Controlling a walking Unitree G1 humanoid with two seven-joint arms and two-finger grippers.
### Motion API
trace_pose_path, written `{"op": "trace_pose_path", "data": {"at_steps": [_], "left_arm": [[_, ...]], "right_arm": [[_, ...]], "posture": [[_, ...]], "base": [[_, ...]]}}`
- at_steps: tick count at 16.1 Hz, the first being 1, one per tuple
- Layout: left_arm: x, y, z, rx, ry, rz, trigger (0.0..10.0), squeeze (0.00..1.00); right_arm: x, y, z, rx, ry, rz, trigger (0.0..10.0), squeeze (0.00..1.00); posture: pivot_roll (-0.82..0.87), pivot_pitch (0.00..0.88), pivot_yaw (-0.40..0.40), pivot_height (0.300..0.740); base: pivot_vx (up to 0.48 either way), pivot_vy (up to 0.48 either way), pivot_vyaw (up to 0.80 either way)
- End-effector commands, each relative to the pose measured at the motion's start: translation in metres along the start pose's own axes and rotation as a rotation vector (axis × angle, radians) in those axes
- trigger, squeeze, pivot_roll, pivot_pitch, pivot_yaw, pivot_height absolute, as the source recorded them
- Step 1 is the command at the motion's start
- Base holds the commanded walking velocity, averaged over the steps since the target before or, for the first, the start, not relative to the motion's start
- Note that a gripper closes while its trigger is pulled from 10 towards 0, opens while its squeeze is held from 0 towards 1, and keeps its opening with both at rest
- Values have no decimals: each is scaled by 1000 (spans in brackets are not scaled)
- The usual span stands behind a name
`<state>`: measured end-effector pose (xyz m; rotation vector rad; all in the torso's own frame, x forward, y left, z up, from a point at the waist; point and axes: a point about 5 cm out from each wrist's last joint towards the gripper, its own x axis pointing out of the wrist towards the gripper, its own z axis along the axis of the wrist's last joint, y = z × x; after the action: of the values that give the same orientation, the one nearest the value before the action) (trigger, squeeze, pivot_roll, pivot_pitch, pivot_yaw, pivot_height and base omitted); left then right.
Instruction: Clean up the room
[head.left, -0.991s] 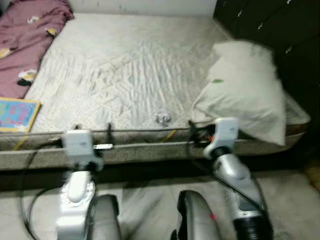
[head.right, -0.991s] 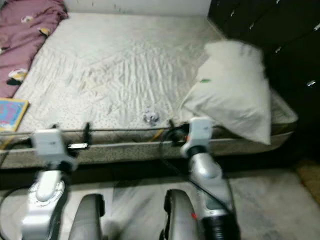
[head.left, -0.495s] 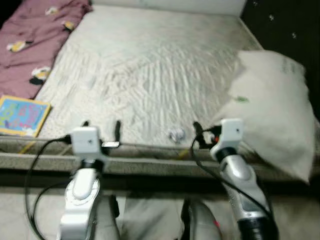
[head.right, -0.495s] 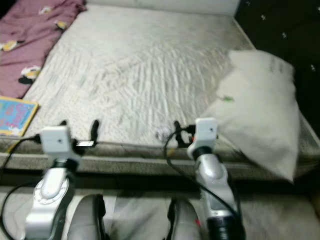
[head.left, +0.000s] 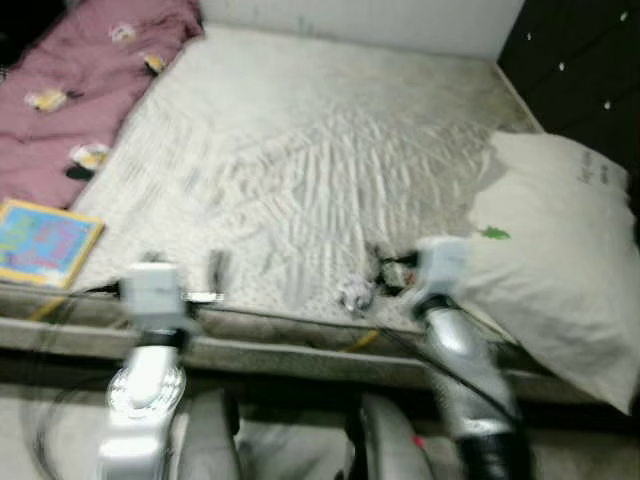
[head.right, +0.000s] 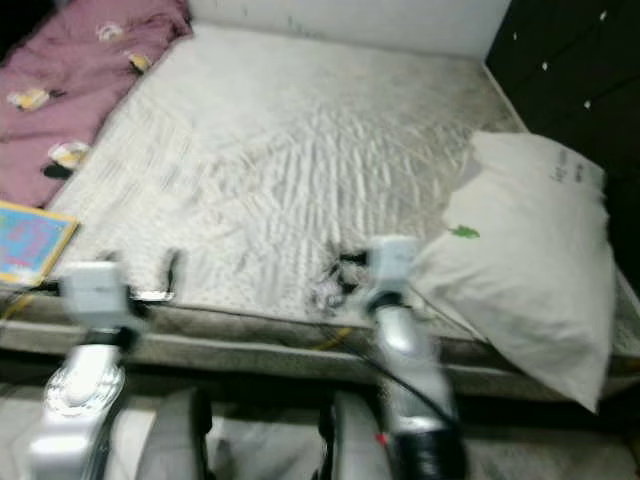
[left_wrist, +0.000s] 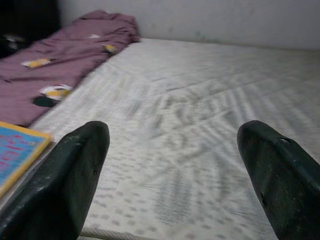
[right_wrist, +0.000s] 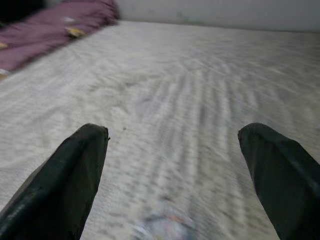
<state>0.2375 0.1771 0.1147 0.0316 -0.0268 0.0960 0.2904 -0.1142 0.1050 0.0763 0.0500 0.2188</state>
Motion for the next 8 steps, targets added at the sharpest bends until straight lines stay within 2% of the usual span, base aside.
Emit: {"op": "trace_pose_path", "data": {"at_steps": [1, 3, 5, 6, 7, 8], "left_arm": [[3, -10, 3, -21, -4, -12, 10000, 0], [4, -9, 4, -17, 7, 21, 10000, 0], [1, -11, 4, -20, 36, 26, 10000, 0], [-1, -13, 6, -4, 38, -8, 10000, 0], [-4, -16, 9, -68, 7, -73, 10000, 0], [-4, -13, 9, -22, 14, -28, 10000, 0]], "right_arm": [[-1, -16, 0, -22, 10, -42, 10000, 0], [0, -15, -1, -14, 19, -26, 10000, 0], [1, -11, -2, 7, 21, 13, 10000, 0], [1, -8, -2, 8, 28, 32, 10000, 0], [2, -7, -2, 4, 31, 39, 10000, 0], [2, -7, -3, 4, 39, 47, 10000, 0]], "posture": [[11, 69, -82, 587], [14, 79, -83, 587], [17, 86, -83, 567], [17, 92, -84, 557], [16, 98, -85, 547], [16, 105, -86, 537]], "base": [[0, 0, 0], [0, 0, 0], [0, 0, 0], [0, 0, 0], [0, 0, 0], [0, 0, 0]]}}
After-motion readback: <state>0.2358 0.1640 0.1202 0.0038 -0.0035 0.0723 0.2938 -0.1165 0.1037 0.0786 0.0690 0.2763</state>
